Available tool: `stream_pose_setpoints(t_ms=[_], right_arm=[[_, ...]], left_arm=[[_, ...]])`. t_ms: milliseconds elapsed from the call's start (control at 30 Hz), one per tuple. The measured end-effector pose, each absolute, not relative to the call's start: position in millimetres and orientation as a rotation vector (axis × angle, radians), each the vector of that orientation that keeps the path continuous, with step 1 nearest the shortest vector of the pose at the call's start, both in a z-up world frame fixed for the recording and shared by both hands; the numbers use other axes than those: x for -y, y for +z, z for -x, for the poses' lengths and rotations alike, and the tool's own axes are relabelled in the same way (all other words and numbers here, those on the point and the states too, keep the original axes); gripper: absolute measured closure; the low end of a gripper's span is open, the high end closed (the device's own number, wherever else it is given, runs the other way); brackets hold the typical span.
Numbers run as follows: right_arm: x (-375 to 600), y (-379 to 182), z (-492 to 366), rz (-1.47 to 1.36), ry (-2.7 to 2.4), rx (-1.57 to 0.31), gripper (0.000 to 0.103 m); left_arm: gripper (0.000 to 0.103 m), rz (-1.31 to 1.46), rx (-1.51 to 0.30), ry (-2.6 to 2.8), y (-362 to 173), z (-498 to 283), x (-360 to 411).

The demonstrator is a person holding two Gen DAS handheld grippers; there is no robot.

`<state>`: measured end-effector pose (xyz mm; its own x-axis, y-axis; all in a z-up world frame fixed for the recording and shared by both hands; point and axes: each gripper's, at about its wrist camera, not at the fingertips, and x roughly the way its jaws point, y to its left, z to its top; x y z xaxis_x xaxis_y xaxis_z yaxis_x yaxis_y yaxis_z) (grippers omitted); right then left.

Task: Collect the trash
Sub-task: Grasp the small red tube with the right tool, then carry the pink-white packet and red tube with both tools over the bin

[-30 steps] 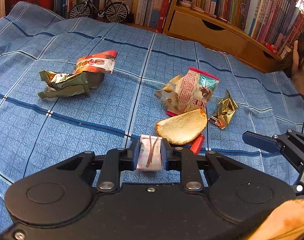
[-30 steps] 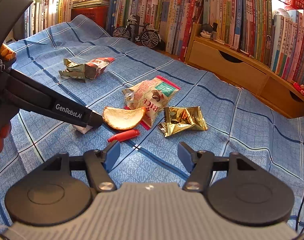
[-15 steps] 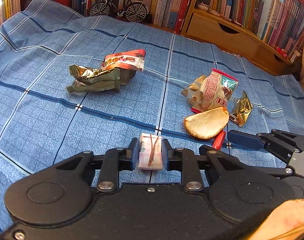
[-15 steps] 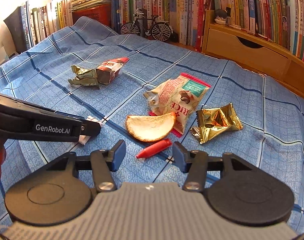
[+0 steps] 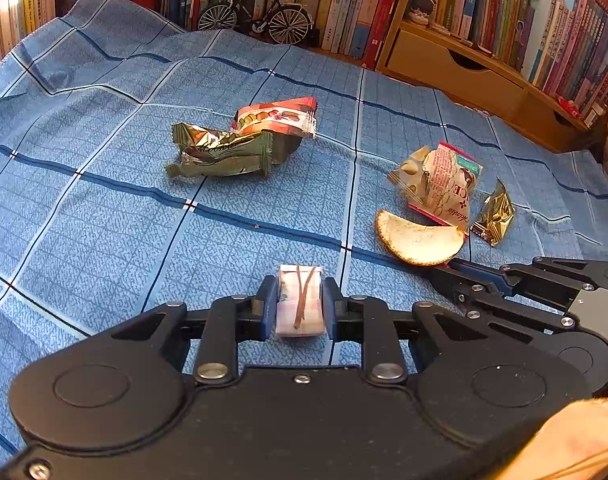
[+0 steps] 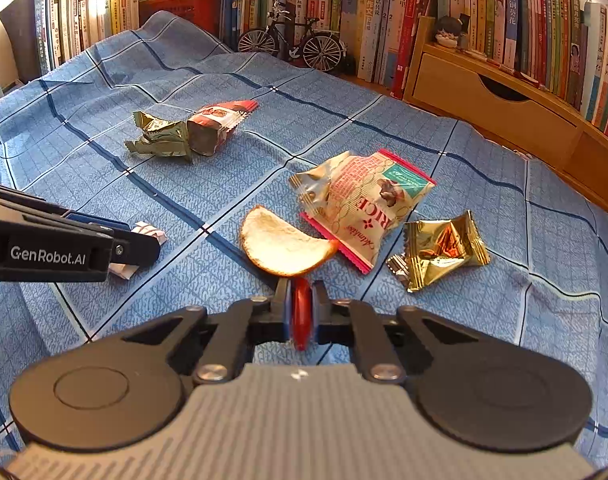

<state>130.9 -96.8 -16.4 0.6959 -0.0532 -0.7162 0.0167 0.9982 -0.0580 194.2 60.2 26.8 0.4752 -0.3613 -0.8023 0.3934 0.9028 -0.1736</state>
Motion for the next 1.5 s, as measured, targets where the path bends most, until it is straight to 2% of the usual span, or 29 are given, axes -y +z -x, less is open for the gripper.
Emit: stream_pose_setpoints(t_ms=[1067,1500], right_arm=[[94,-2,-86,0.074,0.028,-0.749,0.09],[58,1,-82,0.133,0.202,-0.717,0.089]], left_arm=[[0.081,0.011,-0.945,-0.371,27,-163,-68],[0.081,0.102,-0.913,-0.185,37,-129,-126]])
